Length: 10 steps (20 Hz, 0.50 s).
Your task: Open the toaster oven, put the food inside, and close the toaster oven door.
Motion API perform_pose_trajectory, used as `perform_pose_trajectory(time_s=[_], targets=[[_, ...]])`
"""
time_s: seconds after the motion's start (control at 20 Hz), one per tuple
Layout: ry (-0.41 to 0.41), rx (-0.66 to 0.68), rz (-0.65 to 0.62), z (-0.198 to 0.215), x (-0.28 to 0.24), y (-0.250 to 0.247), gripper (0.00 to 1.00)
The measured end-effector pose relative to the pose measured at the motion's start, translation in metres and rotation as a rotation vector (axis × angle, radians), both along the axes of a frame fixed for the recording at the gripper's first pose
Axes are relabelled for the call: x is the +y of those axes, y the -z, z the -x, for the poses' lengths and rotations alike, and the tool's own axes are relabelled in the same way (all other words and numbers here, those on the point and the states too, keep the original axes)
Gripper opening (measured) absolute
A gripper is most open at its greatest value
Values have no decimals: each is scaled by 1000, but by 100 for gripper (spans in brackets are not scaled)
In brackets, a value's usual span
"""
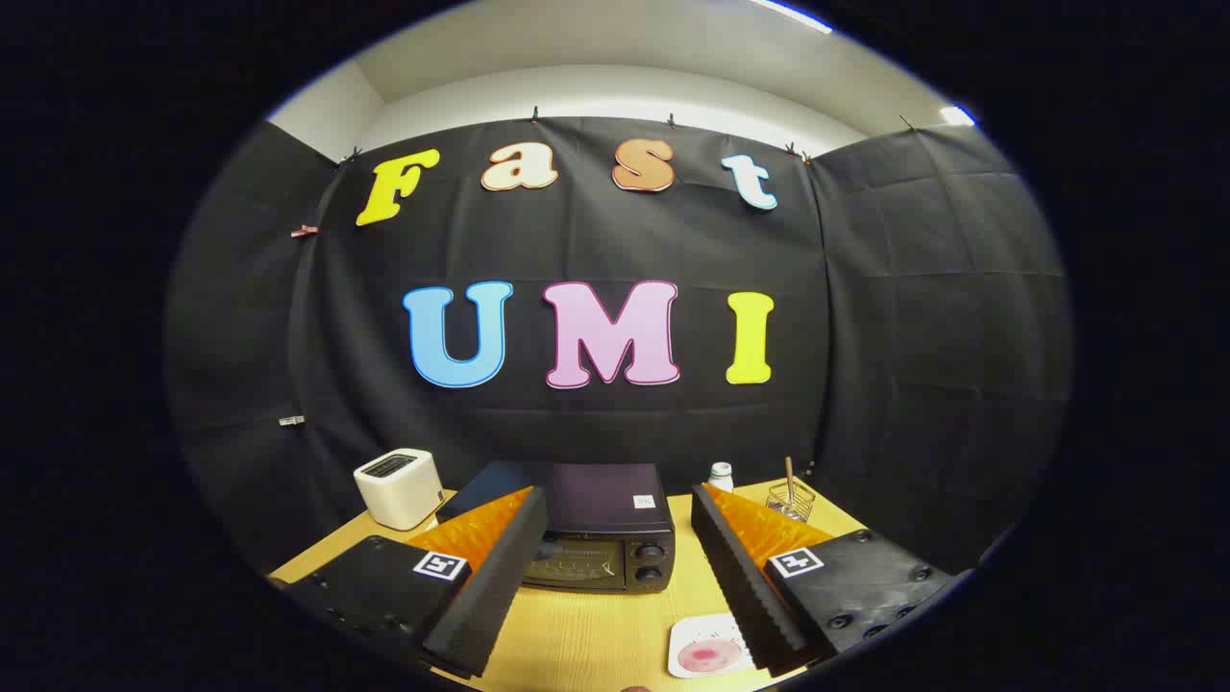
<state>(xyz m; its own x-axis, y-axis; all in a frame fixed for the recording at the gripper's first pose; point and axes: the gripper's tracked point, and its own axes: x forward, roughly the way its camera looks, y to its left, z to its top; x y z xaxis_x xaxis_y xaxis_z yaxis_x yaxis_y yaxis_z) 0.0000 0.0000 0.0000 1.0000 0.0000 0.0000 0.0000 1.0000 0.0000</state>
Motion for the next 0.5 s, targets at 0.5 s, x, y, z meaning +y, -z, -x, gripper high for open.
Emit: perform_pose_trajectory(time_s=[0.5], targets=[[31,10,51,1,-11,11,98]])
